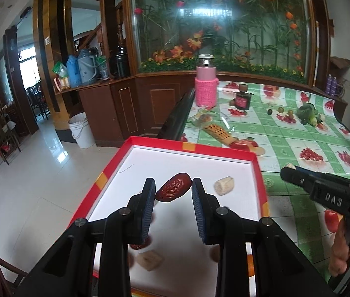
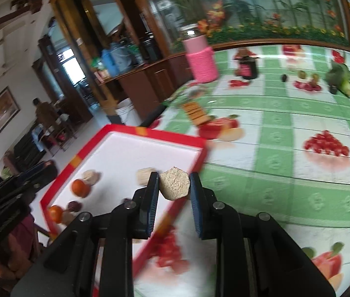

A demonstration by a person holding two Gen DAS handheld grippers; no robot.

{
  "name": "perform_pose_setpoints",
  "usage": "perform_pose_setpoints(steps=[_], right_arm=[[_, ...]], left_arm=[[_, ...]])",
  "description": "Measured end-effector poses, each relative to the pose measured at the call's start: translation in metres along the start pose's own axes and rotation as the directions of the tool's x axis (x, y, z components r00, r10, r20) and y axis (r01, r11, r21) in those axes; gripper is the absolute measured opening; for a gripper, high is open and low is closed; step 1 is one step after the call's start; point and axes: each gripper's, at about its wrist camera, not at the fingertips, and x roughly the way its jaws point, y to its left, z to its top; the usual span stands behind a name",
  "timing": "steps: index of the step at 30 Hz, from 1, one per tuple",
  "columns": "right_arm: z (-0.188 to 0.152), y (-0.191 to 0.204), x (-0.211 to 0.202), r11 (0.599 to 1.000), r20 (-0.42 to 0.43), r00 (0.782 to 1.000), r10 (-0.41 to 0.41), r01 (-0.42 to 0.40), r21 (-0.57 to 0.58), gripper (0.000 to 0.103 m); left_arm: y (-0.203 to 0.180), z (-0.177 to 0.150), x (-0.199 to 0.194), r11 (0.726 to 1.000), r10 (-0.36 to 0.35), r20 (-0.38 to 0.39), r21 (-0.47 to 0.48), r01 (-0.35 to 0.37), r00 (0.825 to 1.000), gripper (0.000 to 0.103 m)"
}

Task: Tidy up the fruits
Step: 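Carry the beige cake and red date into the white tray and open both tools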

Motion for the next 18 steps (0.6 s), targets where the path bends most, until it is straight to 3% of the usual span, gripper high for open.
perform_pose_setpoints(steps=[7, 18], right_arm=[[-0.01, 0.039, 0.004, 0.997, -0.022, 0.999, 0.04, -0.041, -0.059, 0.027], [-0.03, 0.06, 0.021, 0.995, -0.095, 0.995, 0.037, -0.045, -0.084, 0.027]], left_arm=[[0.016, -0.006, 0.004, 1.0, 0.012, -0.01, -0.026, -0.012, 1.0, 0.03], [0.032, -0.021, 0.013, 0.999, 0.019, -0.044, -0.047, -0.021, 0.999, 0.03]])
